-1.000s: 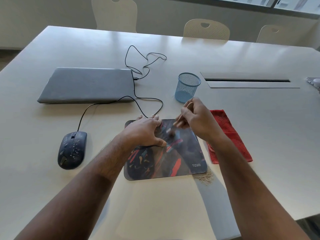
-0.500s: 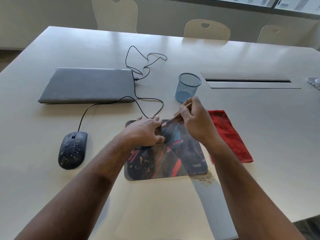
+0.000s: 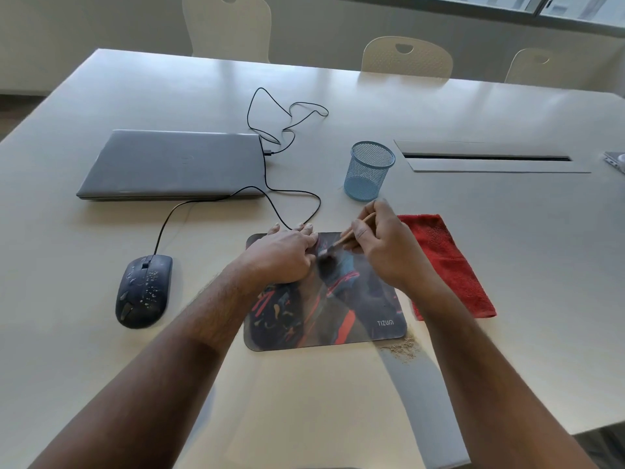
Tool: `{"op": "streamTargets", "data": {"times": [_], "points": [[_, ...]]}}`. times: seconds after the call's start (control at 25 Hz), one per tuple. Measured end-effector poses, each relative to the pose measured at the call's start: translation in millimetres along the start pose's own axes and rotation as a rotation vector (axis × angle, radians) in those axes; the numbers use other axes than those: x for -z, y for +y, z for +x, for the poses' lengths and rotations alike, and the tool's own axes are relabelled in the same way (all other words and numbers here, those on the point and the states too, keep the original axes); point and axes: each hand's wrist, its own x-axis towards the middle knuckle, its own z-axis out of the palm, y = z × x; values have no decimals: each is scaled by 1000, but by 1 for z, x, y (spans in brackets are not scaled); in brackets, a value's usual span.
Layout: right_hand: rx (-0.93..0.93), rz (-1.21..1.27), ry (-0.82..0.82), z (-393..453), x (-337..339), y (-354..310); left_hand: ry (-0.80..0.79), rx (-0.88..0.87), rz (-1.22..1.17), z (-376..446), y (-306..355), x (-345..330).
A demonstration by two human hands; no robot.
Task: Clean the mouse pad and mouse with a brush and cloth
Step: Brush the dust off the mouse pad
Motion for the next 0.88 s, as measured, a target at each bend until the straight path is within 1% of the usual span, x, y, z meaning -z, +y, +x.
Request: {"op": "streamTargets", "data": {"times": [0.16, 0.2, 0.24, 0.32, 0.36, 0.4, 0.44, 0.52, 0.6, 0.64, 0.76, 0.8, 0.88], "points": [[-30, -100, -206, -6, 9, 2, 20, -17, 37, 4, -4, -5], [-28, -86, -194, -6, 13, 2, 24, -22, 49, 4, -6, -7], [-15, -52, -128, -6, 16, 3, 28, -26, 54, 5, -7, -8], [-3, 1, 61, -6, 18, 6, 38, -28, 55, 6, -8, -10], [-11, -12, 115, -7, 18, 7, 43, -28, 57, 6, -9, -11], [-30, -49, 125, -8, 16, 9, 44, -28, 60, 7, -9, -11], [-55, -99, 96, -10, 15, 11, 44, -27, 61, 7, -9, -11], [-94, -182, -13, -14, 19, 14, 40, -25, 58, 7, -9, -10], [-87, -174, -79, -17, 27, 12, 36, -25, 57, 6, -8, -10], [-66, -145, -55, -17, 31, 11, 37, -27, 57, 6, -8, -10], [-29, -126, 148, -18, 30, 11, 35, -29, 54, 6, -8, -9], [-26, -163, 169, -18, 28, 12, 34, -29, 51, 7, -7, -9], [-45, -253, 91, -20, 24, 14, 35, -28, 45, 6, -8, -9]]}}
